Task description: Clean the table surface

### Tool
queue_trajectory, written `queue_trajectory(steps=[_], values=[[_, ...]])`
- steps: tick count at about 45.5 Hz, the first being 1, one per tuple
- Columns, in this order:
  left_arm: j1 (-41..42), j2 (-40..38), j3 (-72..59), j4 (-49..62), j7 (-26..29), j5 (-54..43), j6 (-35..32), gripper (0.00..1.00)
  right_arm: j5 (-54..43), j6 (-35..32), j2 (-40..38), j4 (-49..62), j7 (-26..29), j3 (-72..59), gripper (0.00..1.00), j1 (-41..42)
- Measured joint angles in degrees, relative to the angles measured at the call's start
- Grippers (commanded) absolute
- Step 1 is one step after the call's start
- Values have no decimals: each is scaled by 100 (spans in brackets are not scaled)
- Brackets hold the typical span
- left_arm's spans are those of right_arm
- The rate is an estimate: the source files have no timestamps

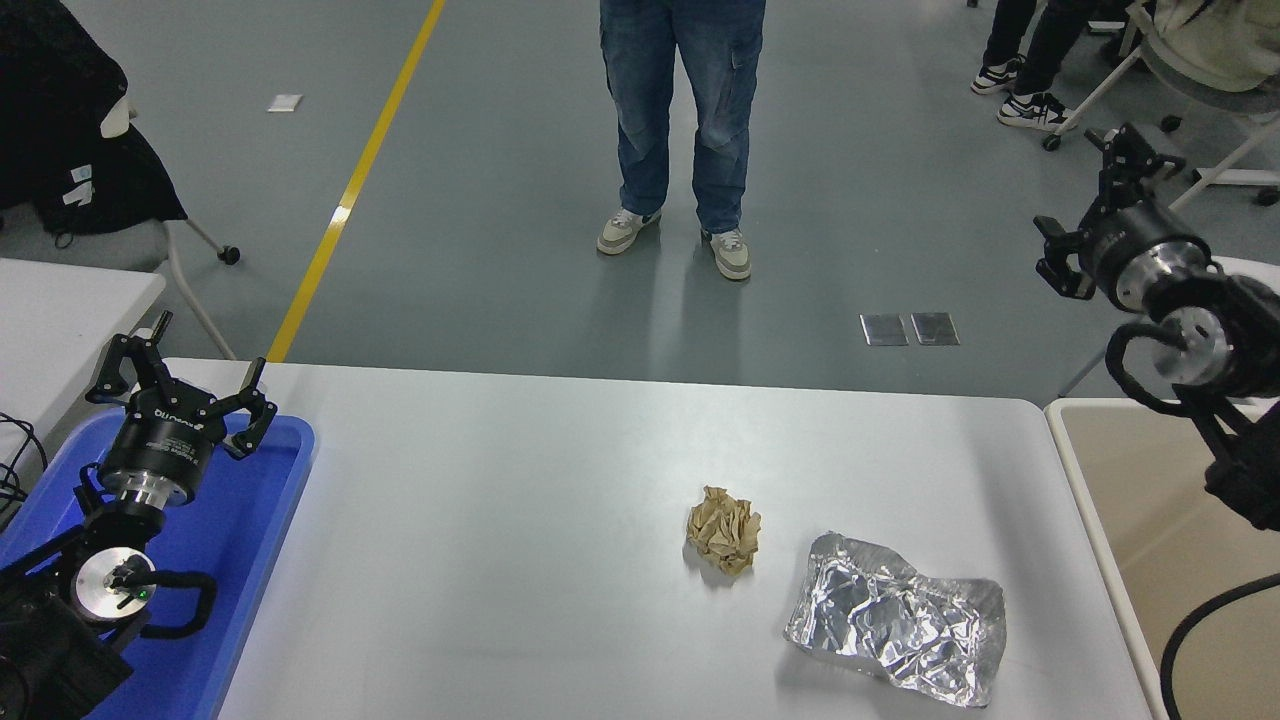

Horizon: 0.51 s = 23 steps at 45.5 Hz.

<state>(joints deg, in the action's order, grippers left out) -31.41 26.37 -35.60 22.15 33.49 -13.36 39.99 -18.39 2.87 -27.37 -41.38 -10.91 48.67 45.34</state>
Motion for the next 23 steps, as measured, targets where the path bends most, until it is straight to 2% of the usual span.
queue_trajectory(steps=[23], values=[[-6,0,0,0,0,0,0,100,-6,-93,47,-223,-773,47,99,-913]])
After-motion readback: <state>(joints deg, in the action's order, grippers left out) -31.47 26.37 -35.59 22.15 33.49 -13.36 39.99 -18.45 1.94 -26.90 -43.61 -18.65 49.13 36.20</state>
